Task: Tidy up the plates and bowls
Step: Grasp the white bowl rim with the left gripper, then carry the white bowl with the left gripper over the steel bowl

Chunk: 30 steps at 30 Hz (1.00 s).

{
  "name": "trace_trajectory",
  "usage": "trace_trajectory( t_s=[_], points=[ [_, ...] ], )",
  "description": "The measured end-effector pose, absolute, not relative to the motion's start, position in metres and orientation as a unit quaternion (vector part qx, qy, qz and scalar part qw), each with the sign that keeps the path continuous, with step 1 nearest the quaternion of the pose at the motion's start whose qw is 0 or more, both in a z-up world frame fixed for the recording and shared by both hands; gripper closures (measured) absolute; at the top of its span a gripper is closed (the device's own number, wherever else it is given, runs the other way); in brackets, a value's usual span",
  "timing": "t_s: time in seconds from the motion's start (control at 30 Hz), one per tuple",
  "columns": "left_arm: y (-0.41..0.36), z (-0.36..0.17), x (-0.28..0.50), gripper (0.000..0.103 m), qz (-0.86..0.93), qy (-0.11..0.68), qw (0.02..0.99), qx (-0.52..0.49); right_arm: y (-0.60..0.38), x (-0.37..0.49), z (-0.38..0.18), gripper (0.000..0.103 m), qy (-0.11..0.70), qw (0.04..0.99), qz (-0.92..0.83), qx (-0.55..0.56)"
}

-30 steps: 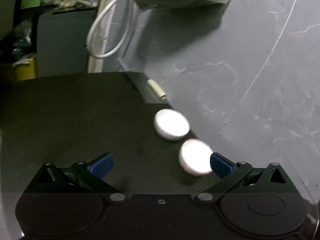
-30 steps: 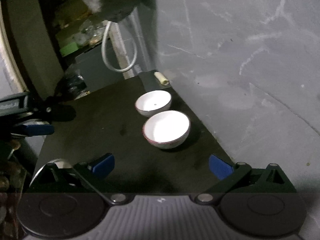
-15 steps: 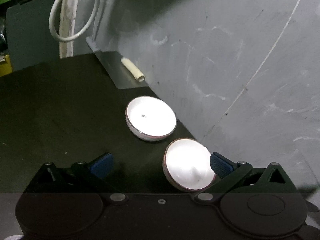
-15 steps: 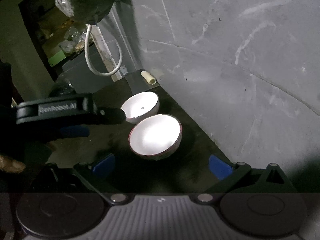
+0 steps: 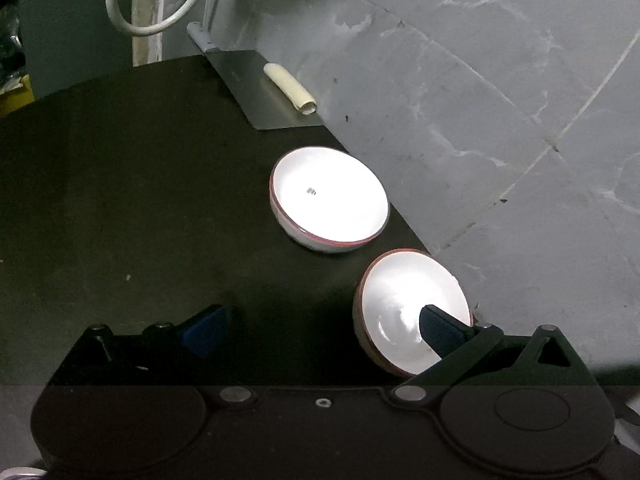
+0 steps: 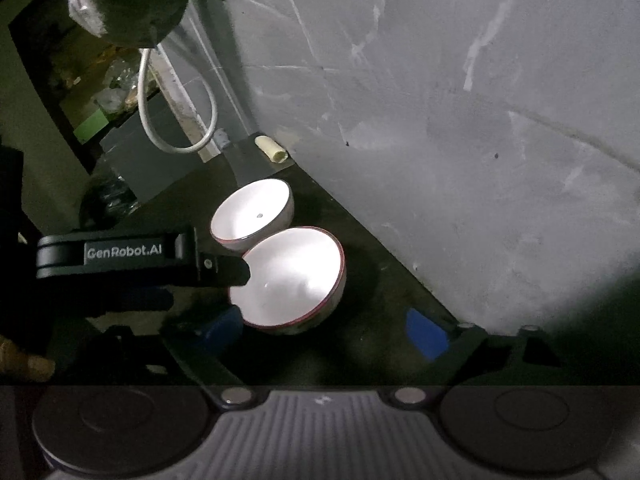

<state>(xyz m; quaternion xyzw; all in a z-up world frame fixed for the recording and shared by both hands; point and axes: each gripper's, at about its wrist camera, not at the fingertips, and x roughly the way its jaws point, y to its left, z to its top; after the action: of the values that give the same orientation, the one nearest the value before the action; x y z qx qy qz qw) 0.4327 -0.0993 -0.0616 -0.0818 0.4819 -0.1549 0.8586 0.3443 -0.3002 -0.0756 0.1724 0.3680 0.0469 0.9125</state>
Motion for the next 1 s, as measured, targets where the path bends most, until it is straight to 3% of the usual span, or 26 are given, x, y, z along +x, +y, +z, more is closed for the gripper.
trace_trajectory(
  t_s=[0.33, 0.5, 0.57, 0.67, 0.77, 1.0],
  points=[
    [-0.105, -0.066, 0.436, 0.018, -0.166, 0.485, 0.855, -0.084, -0.298, 0.361, -0.081, 0.034, 0.373, 0.911, 0.044, 0.171],
    [-0.106, -0.067, 0.435, 0.034, -0.177, 0.488, 0.849, -0.097, -0.297, 0.365, -0.083, 0.049, 0.378, 0.909, 0.047, 0.171],
    [-0.107, -0.068, 0.435, 0.048, -0.186, 0.490, 0.845, -0.103, -0.296, 0.366, -0.084, 0.055, 0.378, 0.909, 0.048, 0.171],
    [-0.110, -0.069, 0.434, 0.061, -0.195, 0.493, 0.841, -0.104, -0.297, 0.367, -0.085, 0.064, 0.381, 0.908, 0.046, 0.169],
    [-0.111, -0.070, 0.434, 0.068, -0.200, 0.495, 0.839, -0.109, -0.297, 0.369, -0.086, 0.066, 0.384, 0.906, 0.047, 0.171],
    [-0.111, -0.073, 0.434, 0.072, -0.202, 0.498, 0.835, -0.115, -0.296, 0.373, -0.088, 0.068, 0.392, 0.902, 0.052, 0.174]
  ],
)
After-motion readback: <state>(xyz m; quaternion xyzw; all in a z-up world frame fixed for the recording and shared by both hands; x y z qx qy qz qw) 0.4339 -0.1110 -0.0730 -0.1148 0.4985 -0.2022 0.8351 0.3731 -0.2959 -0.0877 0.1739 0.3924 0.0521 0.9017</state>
